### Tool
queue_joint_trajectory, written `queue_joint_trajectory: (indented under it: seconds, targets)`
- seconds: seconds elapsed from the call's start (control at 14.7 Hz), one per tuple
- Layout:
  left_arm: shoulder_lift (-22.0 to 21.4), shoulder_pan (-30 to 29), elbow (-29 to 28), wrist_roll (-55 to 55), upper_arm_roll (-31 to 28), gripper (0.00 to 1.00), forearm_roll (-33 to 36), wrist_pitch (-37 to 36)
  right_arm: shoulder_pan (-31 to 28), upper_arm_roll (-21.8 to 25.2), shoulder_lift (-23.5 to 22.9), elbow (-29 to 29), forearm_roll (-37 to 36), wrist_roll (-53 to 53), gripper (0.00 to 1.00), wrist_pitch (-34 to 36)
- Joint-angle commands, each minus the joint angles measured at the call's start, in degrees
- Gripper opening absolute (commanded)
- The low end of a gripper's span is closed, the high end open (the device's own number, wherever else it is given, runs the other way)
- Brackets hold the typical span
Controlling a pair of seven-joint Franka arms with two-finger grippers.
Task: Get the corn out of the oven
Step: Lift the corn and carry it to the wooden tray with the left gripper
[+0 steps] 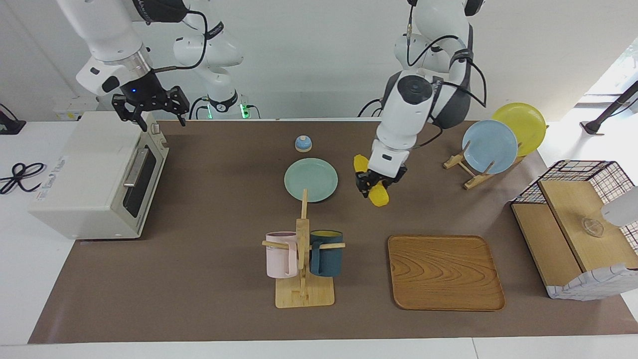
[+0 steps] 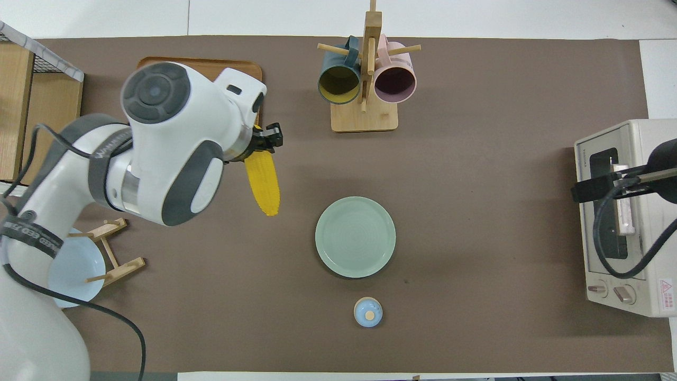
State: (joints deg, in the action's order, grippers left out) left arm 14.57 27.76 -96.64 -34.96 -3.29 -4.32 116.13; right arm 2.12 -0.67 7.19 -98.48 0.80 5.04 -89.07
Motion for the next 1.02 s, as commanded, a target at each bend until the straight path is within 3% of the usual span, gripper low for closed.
queue_joint_trajectory:
  seconds: [0.0, 0.27, 0.61, 0.82, 0.95]
  targets:
    - [3.3, -7.9, 3.9, 10.9, 0.7, 0.00, -0.3, -1.4, 1.2, -0.5, -1.7, 2.5, 0.4, -3.2, 1.00, 2.0]
    - [9.8, -14.4, 11.8, 21.8, 0.7, 0.00, -0.3, -3.6, 0.3, 0.2, -3.1, 4.8, -0.2, -3.1, 1.00, 4.7]
    - [26.4, -16.6, 28.1, 28.3, 0.9, 0.00, -0.6, -1.7, -2.2, 0.2, -6.6, 8.0, -0.7, -3.0, 1.00, 6.2]
    - [28.3, -17.5, 26.2, 31.4, 1.2, 0.00, -0.8, 5.1, -0.6, 1.5, -6.7, 7.3, -0.6, -3.5, 1.00, 6.0]
    - [31.0, -16.9, 27.5, 31.4, 1.4, 0.00, -0.9, 5.8, -0.2, 3.7, -6.1, 4.5, -0.7, -3.5, 1.00, 1.1]
